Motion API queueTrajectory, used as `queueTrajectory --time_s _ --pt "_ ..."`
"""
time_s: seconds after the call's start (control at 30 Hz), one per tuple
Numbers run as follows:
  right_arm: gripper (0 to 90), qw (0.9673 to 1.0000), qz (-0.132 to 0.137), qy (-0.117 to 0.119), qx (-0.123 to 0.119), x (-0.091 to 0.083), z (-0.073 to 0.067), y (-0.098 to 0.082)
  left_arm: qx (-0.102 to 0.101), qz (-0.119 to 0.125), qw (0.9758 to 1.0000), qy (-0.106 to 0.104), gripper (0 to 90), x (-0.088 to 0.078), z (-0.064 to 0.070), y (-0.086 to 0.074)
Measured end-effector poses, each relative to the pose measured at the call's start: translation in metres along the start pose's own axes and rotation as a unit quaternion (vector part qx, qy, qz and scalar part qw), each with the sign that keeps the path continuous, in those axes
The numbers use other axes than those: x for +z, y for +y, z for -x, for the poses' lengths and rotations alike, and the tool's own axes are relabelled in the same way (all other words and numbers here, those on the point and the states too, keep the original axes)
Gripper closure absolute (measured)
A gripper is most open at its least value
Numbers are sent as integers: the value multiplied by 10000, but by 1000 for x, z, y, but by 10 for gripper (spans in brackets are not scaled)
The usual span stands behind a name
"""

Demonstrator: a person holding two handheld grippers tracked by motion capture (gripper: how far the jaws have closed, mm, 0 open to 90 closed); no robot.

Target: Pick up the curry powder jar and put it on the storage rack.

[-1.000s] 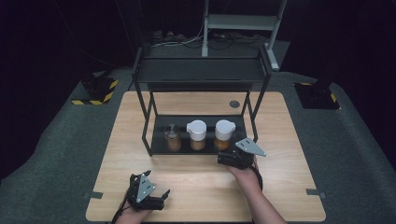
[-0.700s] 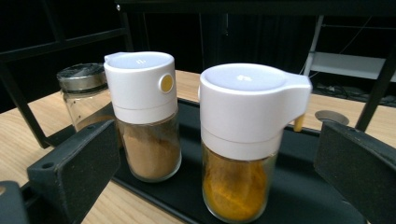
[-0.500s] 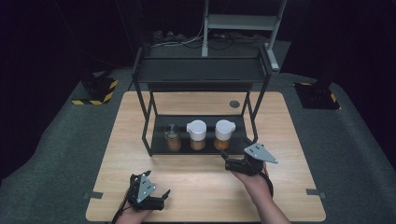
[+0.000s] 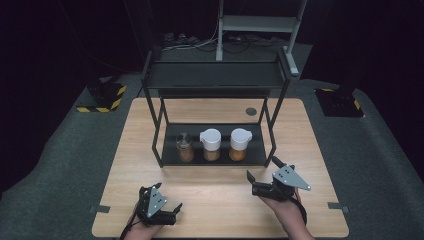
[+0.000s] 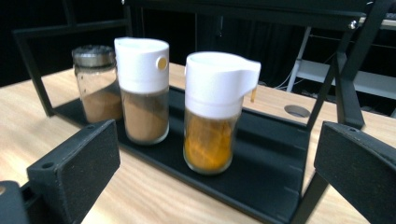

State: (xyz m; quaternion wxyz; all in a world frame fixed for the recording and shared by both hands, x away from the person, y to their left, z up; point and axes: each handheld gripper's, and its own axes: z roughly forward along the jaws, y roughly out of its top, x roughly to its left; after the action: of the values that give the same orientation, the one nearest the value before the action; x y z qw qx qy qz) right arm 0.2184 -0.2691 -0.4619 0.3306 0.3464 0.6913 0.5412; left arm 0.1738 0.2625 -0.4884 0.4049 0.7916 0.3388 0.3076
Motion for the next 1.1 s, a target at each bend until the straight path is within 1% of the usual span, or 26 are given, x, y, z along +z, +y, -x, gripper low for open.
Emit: queueTrajectory --time_s 0.07,0.1,0.27,0.37,0.4,0.43,0.47,0.53,0.67,0.73,0.77,0.83,0.87,0.93,1.1 --pt "0 10000 -31 -12 -33 -2 -1 -1 8 -6 10000 3 9 0 0 0" --pt "0 9999 -82 -35 -80 -7 -2 -5 7 -7 10000 14 9 0 1 0" --pt "0 9992 -248 -112 -295 -17 -7 -14 21 -20 10000 20 9 0 1 1" --pt "0 9982 -390 -144 -433 -22 -10 -19 12 -18 10000 30 9 0 2 1" --pt "0 9982 -390 -144 -433 -22 -10 -19 12 -18 10000 30 9 0 2 1" --pt "0 9975 -481 -171 -491 -24 -12 -24 19 -22 10000 39 9 0 2 1" --pt "0 9975 -481 -171 -491 -24 -12 -24 19 -22 10000 39 9 0 2 1" --pt "0 9965 -619 -219 -526 -28 -14 -30 48 -30 10000 60 9 1 3 1" --pt "0 9945 -829 -276 -571 -30 -15 -36 113 -68 9999 91 9 1 6 3" --pt "0 9941 -867 -285 -585 -29 -15 -37 143 -81 9998 102 9 1 6 3" --pt "0 9924 -1006 -310 -640 -28 -16 -38 158 -91 9998 113 9 2 7 3" --pt "0 9913 -1104 -320 -638 -27 -15 -39 174 -95 9997 117 9 2 8 3" --pt "0 9907 -1131 -342 -679 -27 -16 -39 174 -95 9997 117 9 2 8 3" --pt "0 9904 -1131 -351 -717 -27 -17 -40 177 -101 9997 125 9 2 8 4" --pt "0 9892 -1192 -369 -771 -26 -19 -38 196 -128 9996 137 9 2 9 5"
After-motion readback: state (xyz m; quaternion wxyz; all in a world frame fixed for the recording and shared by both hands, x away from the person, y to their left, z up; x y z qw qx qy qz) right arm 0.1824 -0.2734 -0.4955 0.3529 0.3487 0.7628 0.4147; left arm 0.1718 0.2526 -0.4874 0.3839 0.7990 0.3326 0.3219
